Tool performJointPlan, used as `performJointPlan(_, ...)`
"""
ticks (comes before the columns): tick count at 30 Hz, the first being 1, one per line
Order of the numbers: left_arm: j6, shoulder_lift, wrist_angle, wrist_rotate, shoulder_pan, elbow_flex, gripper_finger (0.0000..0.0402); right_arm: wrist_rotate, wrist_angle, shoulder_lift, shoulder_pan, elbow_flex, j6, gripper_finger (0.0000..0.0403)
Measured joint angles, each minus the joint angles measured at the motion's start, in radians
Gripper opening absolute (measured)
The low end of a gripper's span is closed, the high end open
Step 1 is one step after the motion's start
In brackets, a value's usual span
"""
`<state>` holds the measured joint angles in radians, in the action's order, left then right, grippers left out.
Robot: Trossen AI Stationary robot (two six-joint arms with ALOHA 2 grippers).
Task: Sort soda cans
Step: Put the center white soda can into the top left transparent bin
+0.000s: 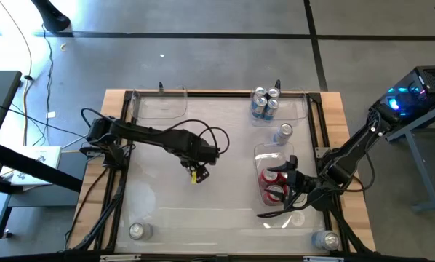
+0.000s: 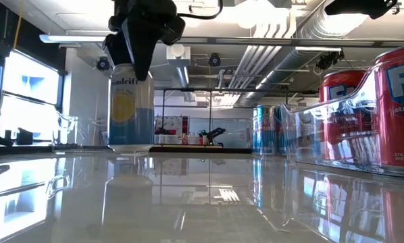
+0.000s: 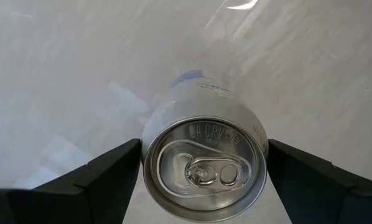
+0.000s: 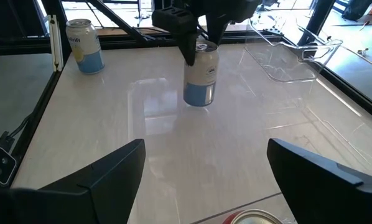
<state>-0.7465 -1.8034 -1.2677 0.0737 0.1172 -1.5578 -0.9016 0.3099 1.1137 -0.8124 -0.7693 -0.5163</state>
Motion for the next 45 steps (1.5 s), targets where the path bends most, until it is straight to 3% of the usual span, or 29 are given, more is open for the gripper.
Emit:
performJointPlan(8,0.017,0.0,0.01,-0.012,-0.006,0.005,0.0327,0.0,0.0,0.0,0.0,0.0,0.0,0.0333)
performJointPlan(17,0.043,0.005,0.091,-0.159,-0.006,0.105,0.0327,0.0,0.0,0.0,0.0,0.0,0.0,0.0333)
performJointPlan(27,0.052,0.003,0.103,-0.15,-0.005,0.087,0.0327,0.0,0.0,0.0,0.0,0.0,0.0,0.0333)
performJointPlan(38,0.222,0.002,0.162,-0.132,0.021,0.109,0.0327,0.0,0.0,0.0,0.0,0.0,-0.003,0.0333)
performJointPlan(45,0.166,0.002,0.171,-0.145,-0.002,0.109,0.0329,0.0,0.0,0.0,0.0,0.0,-0.001,0.0333)
